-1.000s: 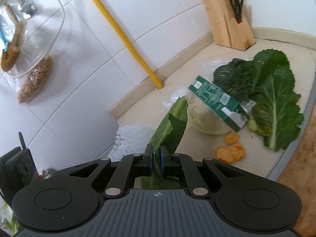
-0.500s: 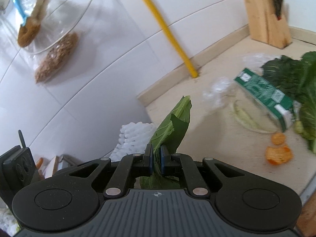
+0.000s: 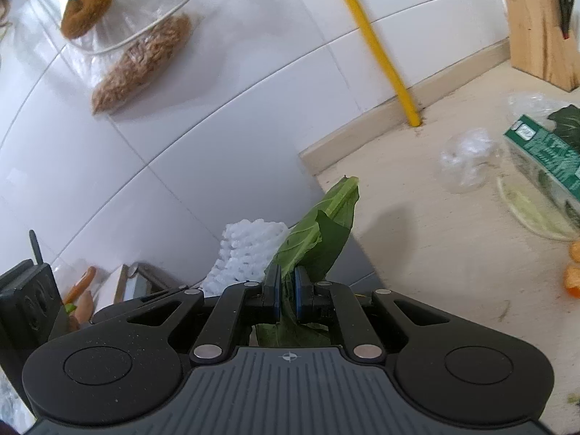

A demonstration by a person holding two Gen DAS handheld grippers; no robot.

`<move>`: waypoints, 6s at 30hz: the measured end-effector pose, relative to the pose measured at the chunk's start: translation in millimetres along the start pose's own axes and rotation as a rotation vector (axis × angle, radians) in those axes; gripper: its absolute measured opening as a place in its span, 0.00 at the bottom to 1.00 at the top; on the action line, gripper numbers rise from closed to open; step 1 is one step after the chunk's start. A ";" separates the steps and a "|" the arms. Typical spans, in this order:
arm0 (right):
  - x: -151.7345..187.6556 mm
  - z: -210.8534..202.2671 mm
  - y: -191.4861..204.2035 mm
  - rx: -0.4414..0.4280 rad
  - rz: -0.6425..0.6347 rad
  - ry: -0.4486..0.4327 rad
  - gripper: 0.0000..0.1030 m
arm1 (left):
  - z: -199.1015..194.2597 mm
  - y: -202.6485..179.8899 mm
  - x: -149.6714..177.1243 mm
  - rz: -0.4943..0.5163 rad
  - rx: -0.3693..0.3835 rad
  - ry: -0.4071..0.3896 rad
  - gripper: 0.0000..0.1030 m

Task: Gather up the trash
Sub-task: 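Lift the foam net and green leaf and carry both toward the trash bin, then open the left gripper over the bin while the right gripper releases the green leaf, then move both open grippers back toward the green carton and leafy greens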

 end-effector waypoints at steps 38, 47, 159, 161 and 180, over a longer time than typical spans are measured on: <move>10.8 83.6 35.9 -0.008 -0.033 0.107 0.10 | 20.4 74.1 14.9 -0.065 -0.069 0.089 0.18; 13.8 98.8 36.6 0.018 -0.036 0.135 0.10 | 34.5 83.0 21.7 -0.091 -0.074 0.134 0.18; 19.6 85.8 14.9 0.174 -0.063 0.119 0.70 | 75.9 133.3 28.2 -0.236 -0.262 0.292 0.62; 20.5 78.9 12.3 0.179 -0.064 0.117 0.70 | 74.4 131.0 27.6 -0.217 -0.255 0.279 0.62; 15.1 14.3 -9.1 0.249 -0.114 0.007 0.73 | 46.2 47.2 2.4 -0.159 -0.132 0.120 0.62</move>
Point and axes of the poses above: each gripper's, at about its wrist camera, not at the fingertips, and z roughly the way its jaws point, y to its left, x to its underside, the point moved 2 cm from there along z, roughly the way its jaws point, and after that the axes turned 1 degree about -x, right-handed, at the moved point
